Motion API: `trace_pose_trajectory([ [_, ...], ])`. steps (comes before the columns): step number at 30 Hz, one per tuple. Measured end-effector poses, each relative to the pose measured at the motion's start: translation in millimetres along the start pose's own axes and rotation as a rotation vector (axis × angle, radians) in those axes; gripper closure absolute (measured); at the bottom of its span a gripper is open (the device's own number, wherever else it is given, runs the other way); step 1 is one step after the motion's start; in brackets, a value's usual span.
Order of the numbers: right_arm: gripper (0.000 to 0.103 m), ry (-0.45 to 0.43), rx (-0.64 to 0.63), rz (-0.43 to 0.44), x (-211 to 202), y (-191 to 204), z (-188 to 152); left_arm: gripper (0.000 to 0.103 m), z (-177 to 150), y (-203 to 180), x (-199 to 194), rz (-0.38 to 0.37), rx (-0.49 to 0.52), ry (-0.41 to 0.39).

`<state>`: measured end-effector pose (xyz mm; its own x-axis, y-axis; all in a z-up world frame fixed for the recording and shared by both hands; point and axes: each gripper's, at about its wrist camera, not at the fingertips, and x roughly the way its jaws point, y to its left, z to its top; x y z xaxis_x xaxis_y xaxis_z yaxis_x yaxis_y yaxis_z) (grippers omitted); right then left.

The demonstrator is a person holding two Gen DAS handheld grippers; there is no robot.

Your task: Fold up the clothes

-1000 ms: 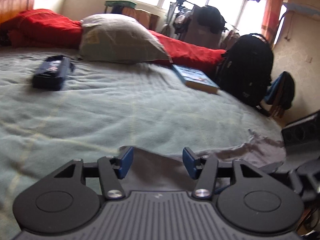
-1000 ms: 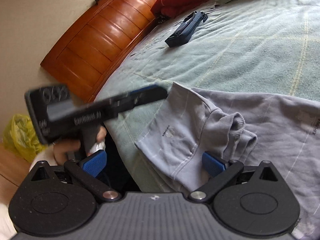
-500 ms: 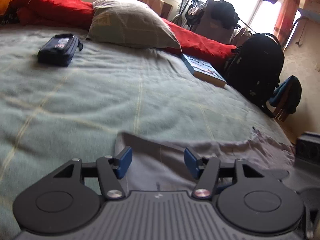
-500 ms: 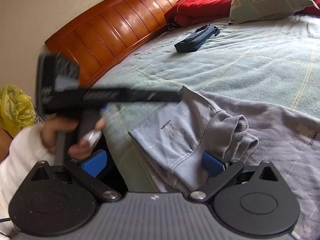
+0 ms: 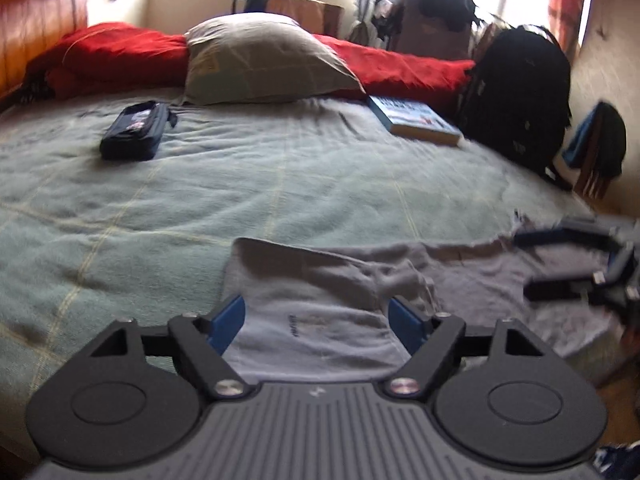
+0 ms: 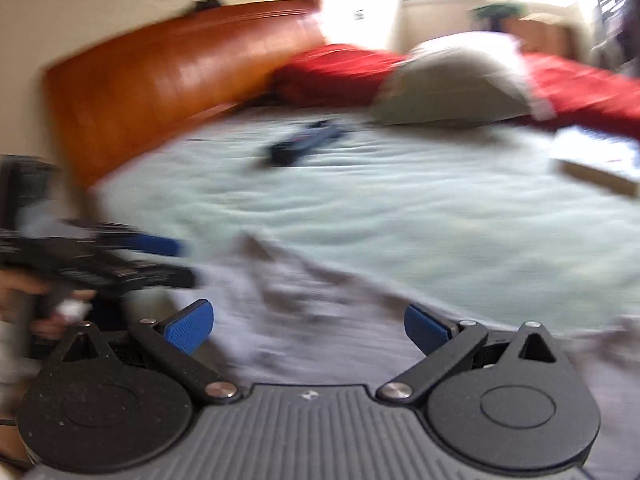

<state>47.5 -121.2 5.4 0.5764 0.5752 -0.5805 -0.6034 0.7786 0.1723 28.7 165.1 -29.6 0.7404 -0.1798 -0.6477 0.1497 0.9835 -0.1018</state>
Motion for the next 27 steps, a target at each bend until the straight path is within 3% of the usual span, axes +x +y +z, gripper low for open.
trace_pose_trajectory([
  [3, 0.000, 0.034, 0.002, -0.137, -3, -18, -15, 0.024, -4, -20, 17, 0.058, 0.075, 0.023],
  [6, 0.000, 0.088, 0.006, -0.209, 4, -28, -37, 0.022, -16, -26, 33, 0.110, 0.101, 0.063],
  [9, 0.000, 0.157, -0.004, -0.238, 18, -34, -56, 0.018, -22, -20, 34, 0.111, 0.058, 0.051],
  [15, 0.000, 0.109, -0.052, -0.278, 0, -25, -58, 0.018, -13, -33, 17, 0.127, 0.060, 0.015],
  [19, 0.000, 0.143, -0.071, -0.305, -7, -20, -78, 0.017, -19, -42, 21, 0.111, 0.034, 0.016],
  [24, 0.000, 0.086, -0.024, -0.348, -40, -22, -85, 0.017, -23, -47, 23, 0.135, 0.008, 0.021],
  [27, 0.000, 0.115, -0.005, -0.402, -44, -37, -91, 0.017, -19, -53, 15, 0.133, 0.021, -0.001],
])
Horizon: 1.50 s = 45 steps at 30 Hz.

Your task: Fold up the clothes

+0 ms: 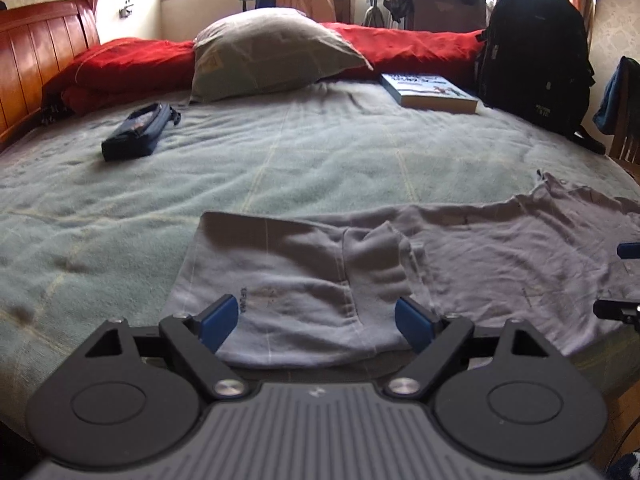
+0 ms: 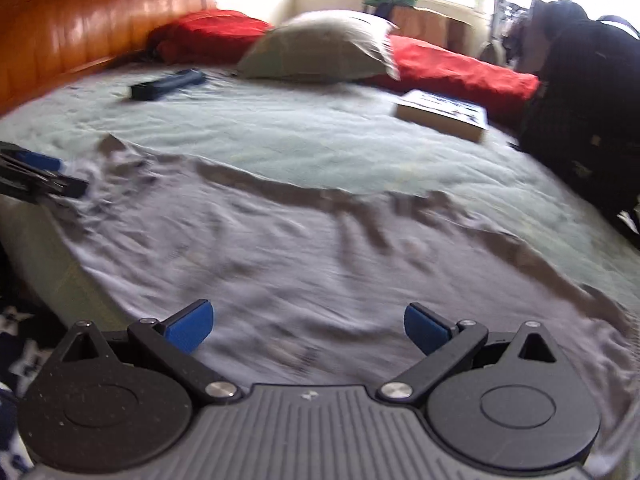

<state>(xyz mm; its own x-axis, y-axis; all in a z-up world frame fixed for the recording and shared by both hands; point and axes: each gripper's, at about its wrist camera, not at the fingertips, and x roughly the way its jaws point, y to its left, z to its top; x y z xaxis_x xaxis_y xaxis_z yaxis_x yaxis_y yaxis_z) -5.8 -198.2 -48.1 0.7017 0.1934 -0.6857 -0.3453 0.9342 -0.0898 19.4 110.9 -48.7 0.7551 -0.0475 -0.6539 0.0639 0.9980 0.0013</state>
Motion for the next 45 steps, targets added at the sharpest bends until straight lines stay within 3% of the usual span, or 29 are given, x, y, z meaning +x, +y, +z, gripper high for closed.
trace_pose_trajectory([
  [6, 0.000, 0.009, 0.180, 0.064, -1, -35, -5, 0.017, -2, -7, -4, 0.013, -0.008, 0.009],
  [11, 0.000, -0.037, 0.183, -0.001, 6, -50, 32, 0.017, 1, -10, -12, 0.035, 0.001, -0.014],
  [18, 0.000, 0.084, 0.210, -0.050, 88, -63, 72, 0.017, 4, -9, -18, 0.042, -0.003, -0.040],
  [22, 0.000, 0.075, 0.233, -0.090, 112, -71, 83, 0.017, 3, -8, -15, 0.041, -0.010, -0.035],
  [26, 0.000, 0.106, 0.232, -0.093, 98, -66, 93, 0.017, 1, -6, -15, 0.029, -0.014, -0.039],
  [29, 0.000, 0.078, 0.250, -0.020, 73, -48, 98, 0.017, 1, -4, -16, 0.036, -0.015, -0.045],
  [33, 0.000, 0.133, 0.253, 0.041, 80, -7, 103, 0.017, 1, 1, -20, 0.045, -0.026, -0.057],
  [39, 0.000, 0.127, 0.216, -0.056, 131, 20, 111, 0.015, -1, 9, -22, 0.045, -0.043, -0.063],
  [45, 0.000, 0.129, 0.231, -0.033, 112, 18, 119, 0.015, -3, 13, -20, 0.033, -0.059, -0.068],
])
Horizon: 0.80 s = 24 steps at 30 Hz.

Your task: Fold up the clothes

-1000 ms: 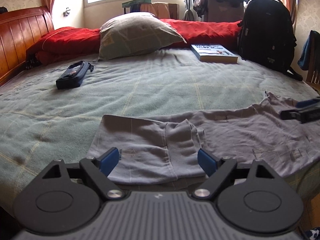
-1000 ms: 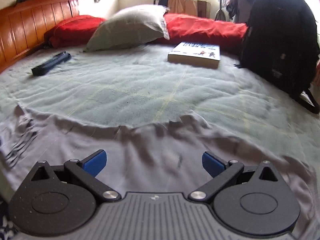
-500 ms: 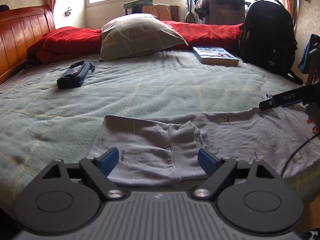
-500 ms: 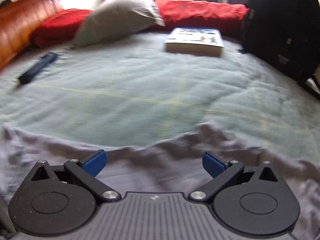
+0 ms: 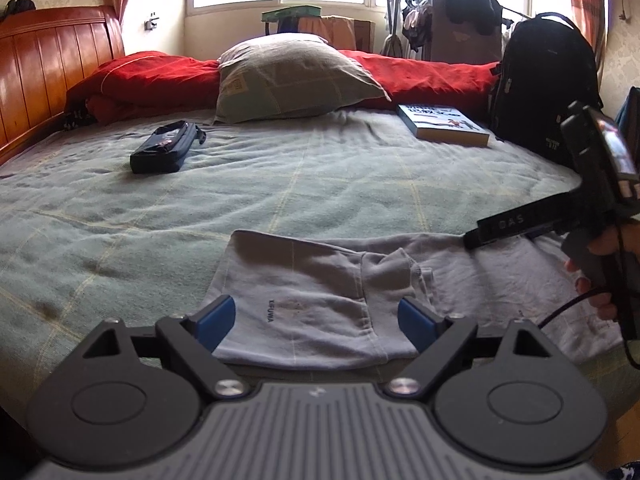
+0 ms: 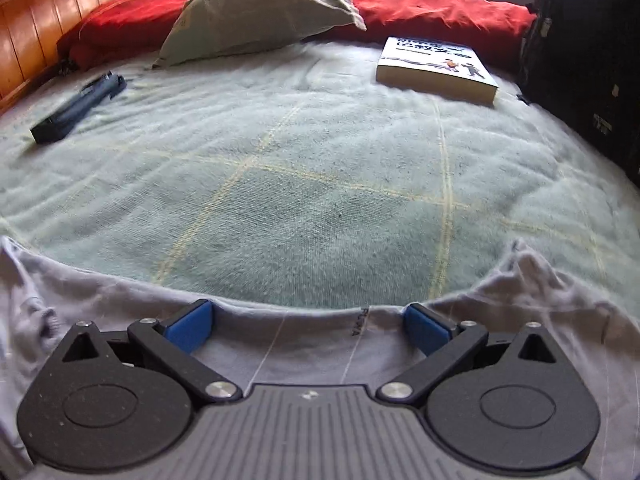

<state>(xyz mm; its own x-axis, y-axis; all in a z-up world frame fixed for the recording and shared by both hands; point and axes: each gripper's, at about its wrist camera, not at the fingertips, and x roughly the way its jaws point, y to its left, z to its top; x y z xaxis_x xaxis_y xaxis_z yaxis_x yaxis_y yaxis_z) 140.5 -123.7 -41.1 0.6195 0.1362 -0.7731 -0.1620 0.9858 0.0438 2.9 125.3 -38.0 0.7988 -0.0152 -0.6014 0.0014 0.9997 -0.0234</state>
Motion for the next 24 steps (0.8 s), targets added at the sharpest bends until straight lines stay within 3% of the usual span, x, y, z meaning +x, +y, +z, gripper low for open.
trace_pose_trajectory([
  [3, 0.000, -0.007, -0.009, 0.036, -19, 8, -10, 0.015, -2, 1, 2, -0.008, 0.000, 0.006],
  [6, 0.000, 0.018, -0.050, 0.047, -13, 21, -20, 0.014, -3, 0, 5, -0.004, 0.000, 0.018],
  [10, 0.000, -0.021, -0.081, 0.035, 5, 24, -18, 0.014, -3, -3, 5, -0.005, 0.008, 0.032],
  [14, 0.000, -0.014, -0.042, 0.120, -16, 1, -15, 0.014, -2, -9, 0, -0.008, 0.017, 0.029],
  [17, 0.000, -0.094, -0.056, 0.183, -55, -29, -33, 0.014, -1, -16, -2, -0.015, 0.032, 0.029],
  [21, 0.000, -0.168, -0.125, 0.144, -91, -66, -72, 0.014, 0, -29, -6, -0.037, 0.061, 0.027],
  [24, 0.000, -0.123, -0.106, 0.110, -87, -94, -101, 0.014, 1, -41, -7, -0.058, 0.082, 0.030],
])
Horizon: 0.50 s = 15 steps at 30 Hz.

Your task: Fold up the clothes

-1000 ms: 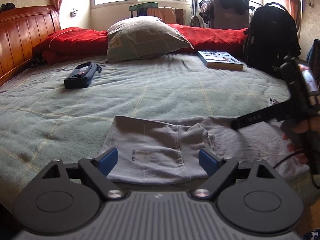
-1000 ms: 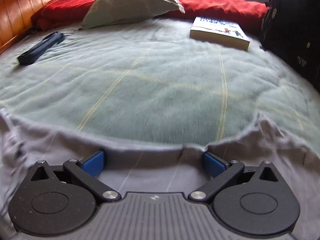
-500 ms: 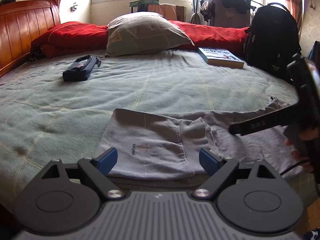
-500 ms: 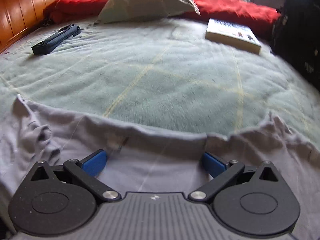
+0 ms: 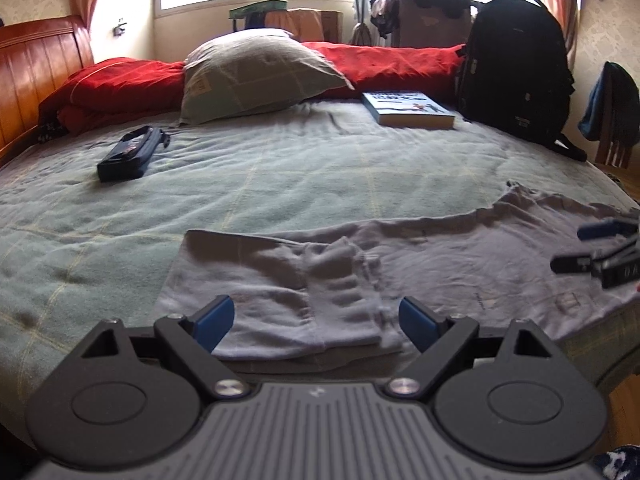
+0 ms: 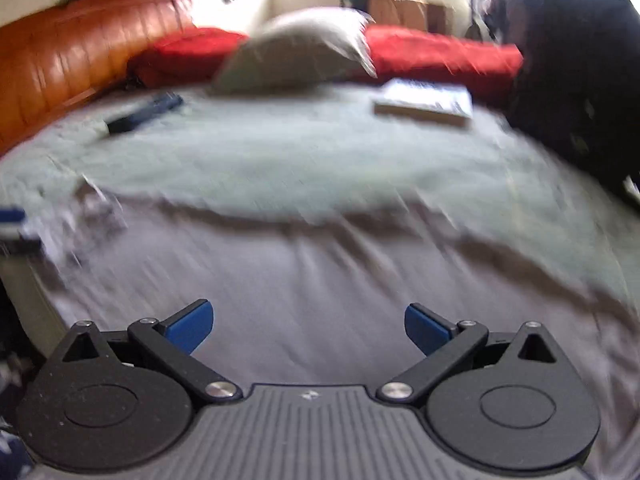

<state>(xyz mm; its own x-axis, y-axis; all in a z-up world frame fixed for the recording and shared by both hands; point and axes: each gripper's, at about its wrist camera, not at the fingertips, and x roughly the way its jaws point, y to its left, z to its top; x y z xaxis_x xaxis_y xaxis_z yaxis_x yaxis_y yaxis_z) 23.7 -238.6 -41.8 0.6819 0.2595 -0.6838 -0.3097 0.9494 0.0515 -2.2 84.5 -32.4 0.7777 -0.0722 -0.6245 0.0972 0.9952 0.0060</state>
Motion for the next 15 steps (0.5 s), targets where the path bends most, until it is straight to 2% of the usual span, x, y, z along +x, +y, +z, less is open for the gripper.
trace_pose_trajectory([
  [2, 0.000, 0.002, 0.014, -0.014, 0, -14, -22, 0.014, 1, -8, -1, -0.009, 0.015, 0.002],
  [4, 0.000, -0.059, -0.012, 0.005, -12, -21, -40, 0.014, 1, -16, -2, -0.011, 0.034, 0.004],
  [5, 0.000, -0.062, -0.022, 0.000, -17, -23, -46, 0.014, 1, -19, -2, -0.010, 0.043, 0.006],
  [11, 0.000, -0.107, 0.007, -0.058, -44, -37, -53, 0.014, 5, -37, -6, -0.014, 0.079, -0.001],
  [15, 0.000, -0.074, 0.113, -0.071, -47, -60, -74, 0.014, 3, -47, -7, -0.021, 0.105, 0.004],
])
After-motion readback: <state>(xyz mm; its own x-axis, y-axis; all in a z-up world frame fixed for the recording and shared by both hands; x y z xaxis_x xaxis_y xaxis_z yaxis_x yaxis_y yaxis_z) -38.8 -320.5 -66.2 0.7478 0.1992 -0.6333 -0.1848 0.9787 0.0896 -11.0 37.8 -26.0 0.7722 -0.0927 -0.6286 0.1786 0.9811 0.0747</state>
